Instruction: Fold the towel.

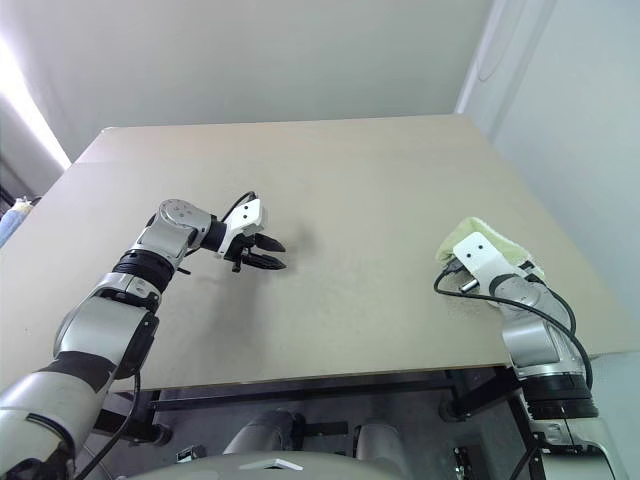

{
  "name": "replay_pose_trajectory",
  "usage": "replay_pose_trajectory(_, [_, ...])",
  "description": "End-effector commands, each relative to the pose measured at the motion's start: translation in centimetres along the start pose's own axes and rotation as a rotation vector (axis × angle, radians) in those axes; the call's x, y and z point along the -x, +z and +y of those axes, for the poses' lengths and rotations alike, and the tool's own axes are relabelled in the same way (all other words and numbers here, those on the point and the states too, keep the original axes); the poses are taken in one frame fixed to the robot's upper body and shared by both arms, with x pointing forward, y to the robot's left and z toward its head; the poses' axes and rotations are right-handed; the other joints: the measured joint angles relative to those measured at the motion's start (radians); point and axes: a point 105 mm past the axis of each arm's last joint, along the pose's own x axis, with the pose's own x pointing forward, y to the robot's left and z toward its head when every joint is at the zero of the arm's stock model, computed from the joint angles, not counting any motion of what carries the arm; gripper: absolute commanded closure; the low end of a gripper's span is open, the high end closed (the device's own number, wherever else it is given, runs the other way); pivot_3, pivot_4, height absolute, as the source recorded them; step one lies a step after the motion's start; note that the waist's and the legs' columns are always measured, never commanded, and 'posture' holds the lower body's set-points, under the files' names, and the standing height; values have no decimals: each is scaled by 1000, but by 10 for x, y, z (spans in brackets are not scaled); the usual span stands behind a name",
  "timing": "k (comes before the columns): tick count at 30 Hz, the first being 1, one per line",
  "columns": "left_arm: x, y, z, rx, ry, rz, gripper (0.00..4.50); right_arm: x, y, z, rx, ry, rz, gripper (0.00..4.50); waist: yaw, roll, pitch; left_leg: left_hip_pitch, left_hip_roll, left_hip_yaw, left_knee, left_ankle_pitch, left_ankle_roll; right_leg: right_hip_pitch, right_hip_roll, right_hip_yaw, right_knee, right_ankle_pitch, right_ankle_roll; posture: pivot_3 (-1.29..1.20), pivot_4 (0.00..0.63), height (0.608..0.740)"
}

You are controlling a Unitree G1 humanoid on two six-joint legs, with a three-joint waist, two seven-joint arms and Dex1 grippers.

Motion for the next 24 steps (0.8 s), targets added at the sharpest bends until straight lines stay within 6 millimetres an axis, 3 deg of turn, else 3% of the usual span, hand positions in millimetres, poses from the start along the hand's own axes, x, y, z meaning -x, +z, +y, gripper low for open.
replay_pose_trajectory(1, [9, 11, 6, -48, 24, -3, 2342, 10, 7, -12, 36, -6, -25, 2193, 0, 0, 0, 0, 0, 0, 0, 0, 0, 0, 0, 0, 0, 0, 0, 0, 0, 694])
replay_pose_trajectory(5, [9, 10, 6, -47, 25, 0, 2342, 23, 17, -17, 35, 37, -78, 723, 0, 0, 0, 0, 0, 0, 0, 0, 0, 0, 0, 0, 0, 0, 0, 0, 0, 694])
replay_pose_trajectory(7, [10, 9, 6, -47, 25, 0, 2342, 35, 34, -32, -61, 24, -166, 7, -1, 0, 0, 0, 0, 0, 0, 0, 0, 0, 0, 0, 0, 0, 0, 0, 0, 694])
replay_pose_trajectory(10, [10, 9, 7, -46, 25, 3, 2342, 64, 75, -51, -252, 62, -399, 7, -4, 0, 0, 0, 0, 0, 0, 0, 0, 0, 0, 0, 0, 0, 0, 0, 0, 694])
replay_pose_trajectory(14, [10, 8, 7, -52, 26, 18, 2342, 84, 104, -70, -483, 77, -592, 7, -3, -2, 0, 0, 1, 0, 0, 0, 0, 0, 0, 0, 0, 0, 0, 0, 0, 694])
replay_pose_trajectory(18, [7, 7, 5, -60, 18, 23, 2342, 63, 106, -74, -712, 23, -574, 7, 0, -1, 0, 0, 1, 0, 0, 0, 0, 0, 0, 0, 0, 0, 0, 0, 0, 694])
replay_pose_trajectory(24, [6, 9, 5, -64, 12, 17, 2342, 18, 79, -52, -791, -82, -405, 7, 0, -1, 0, -2, 0, 0, -1, 0, 0, -6, -1, 0, -1, 0, 0, 0, 0, 694])
